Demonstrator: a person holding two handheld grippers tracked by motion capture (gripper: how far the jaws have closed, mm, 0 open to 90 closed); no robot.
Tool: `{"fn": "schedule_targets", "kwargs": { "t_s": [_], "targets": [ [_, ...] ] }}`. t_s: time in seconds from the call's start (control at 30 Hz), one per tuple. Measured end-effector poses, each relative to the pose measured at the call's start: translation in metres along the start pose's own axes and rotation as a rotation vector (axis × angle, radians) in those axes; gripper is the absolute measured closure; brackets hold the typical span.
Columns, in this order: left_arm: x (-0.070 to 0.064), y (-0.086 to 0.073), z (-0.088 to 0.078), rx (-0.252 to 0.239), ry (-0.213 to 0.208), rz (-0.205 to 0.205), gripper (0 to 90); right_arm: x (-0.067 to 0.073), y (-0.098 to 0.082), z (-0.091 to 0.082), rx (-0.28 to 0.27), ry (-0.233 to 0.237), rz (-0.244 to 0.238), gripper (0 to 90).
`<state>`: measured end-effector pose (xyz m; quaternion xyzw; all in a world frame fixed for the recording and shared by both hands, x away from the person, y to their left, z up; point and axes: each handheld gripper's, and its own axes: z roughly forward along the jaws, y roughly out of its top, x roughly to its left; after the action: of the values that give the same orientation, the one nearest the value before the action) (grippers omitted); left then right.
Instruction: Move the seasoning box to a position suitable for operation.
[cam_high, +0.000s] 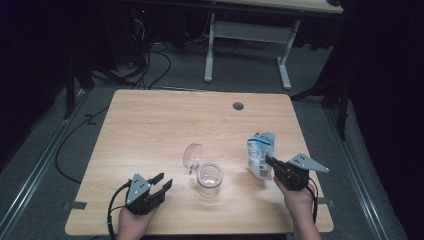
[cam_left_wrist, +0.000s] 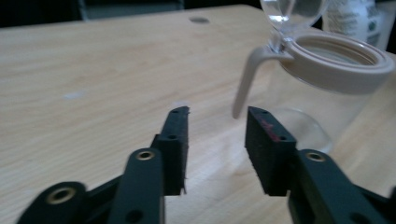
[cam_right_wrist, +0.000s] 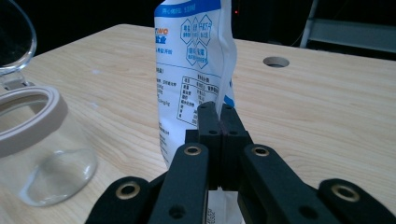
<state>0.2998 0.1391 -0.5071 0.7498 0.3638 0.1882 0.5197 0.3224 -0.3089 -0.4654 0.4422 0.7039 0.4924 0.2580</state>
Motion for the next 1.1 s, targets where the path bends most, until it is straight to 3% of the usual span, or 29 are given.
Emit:
{"fn": "schedule_targets", "kwargs": {
  "t_s": [0.07,0.27,0.37,0.5,0.77,0.97,1.1],
  "targets": [
    [-0.001,-0.002,0.003,0.016,-0.025,0.032,57.1,0.006,0.000,0.000,0.010,-0.003,0.005,90.0],
    [0.002,-0.009,0.001,0.013,-0.075,0.009,52.0,0.022,0.008,0.004,0.075,-0.012,-0.005,90.0],
    [0.003,-0.010,0.001,0.012,-0.070,0.000,49.1,0.027,0.012,0.003,0.102,-0.020,0.009,90.0],
    [0.003,-0.015,0.001,0.000,-0.054,0.026,49.0,0.028,0.016,0.001,0.133,-0.024,0.018,90.0],
    [-0.001,-0.019,0.002,-0.007,-0.059,0.028,49.0,0.024,0.023,-0.003,0.230,-0.031,0.039,90.0],
    [0.003,-0.018,-0.001,-0.030,-0.047,-0.003,49.0,0.020,0.029,-0.005,0.302,-0.015,0.014,90.0],
    [0.004,-0.017,0.000,-0.038,-0.038,-0.003,48.7,0.019,0.036,-0.005,0.350,-0.007,-0.015,90.0]
  ]
}}
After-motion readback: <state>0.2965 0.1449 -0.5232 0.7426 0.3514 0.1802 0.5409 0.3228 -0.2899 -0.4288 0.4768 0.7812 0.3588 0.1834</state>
